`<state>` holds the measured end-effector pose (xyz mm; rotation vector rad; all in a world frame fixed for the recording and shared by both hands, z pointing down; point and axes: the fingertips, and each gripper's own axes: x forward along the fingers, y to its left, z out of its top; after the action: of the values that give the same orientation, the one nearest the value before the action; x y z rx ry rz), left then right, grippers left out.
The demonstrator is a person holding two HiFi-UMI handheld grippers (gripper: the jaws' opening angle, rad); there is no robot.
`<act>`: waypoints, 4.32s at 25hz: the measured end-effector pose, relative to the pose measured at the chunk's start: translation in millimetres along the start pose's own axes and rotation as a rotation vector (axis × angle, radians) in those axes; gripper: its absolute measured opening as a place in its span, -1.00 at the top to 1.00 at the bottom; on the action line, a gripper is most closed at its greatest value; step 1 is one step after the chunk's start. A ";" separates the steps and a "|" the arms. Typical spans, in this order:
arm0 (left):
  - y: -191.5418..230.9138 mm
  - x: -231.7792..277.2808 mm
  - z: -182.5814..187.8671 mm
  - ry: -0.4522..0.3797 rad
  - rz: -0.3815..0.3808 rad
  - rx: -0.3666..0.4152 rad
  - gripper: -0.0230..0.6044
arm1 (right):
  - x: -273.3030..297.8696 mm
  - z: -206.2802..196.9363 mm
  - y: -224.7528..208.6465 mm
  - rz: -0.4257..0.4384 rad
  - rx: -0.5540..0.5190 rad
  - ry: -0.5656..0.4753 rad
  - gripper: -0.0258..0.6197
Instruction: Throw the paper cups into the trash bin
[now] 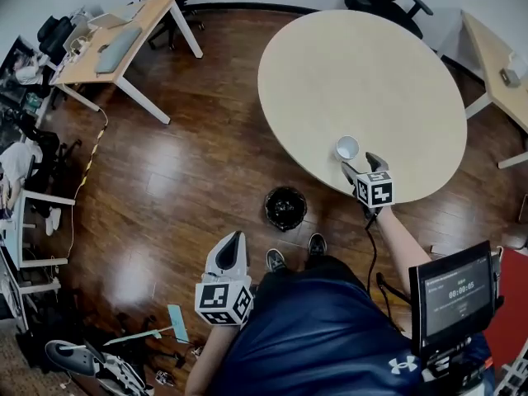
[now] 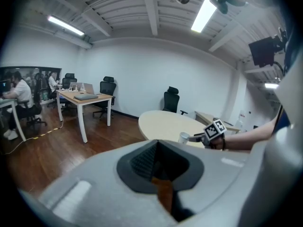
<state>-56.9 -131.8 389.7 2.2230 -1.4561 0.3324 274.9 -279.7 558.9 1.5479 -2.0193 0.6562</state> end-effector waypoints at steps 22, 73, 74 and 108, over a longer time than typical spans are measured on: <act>-1.4 -8.0 -3.4 -0.015 0.035 -0.013 0.92 | 14.4 18.7 24.4 0.091 -0.090 0.046 -0.19; 132.2 132.1 -273.3 0.287 0.062 -0.147 0.92 | 301.3 -370.8 217.7 0.478 -0.313 0.390 -0.19; 139.8 135.2 -278.3 0.280 0.075 -0.147 0.92 | 313.4 -380.3 216.5 0.472 -0.315 0.390 -0.19; 155.6 73.9 -258.0 0.163 0.160 -0.254 0.92 | 286.2 -370.3 248.2 0.507 -0.376 0.509 0.04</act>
<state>-156.0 -114.2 683.2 1.8416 -1.5004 0.3502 8.8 -188.7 1007.9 0.5752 -1.9789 0.7122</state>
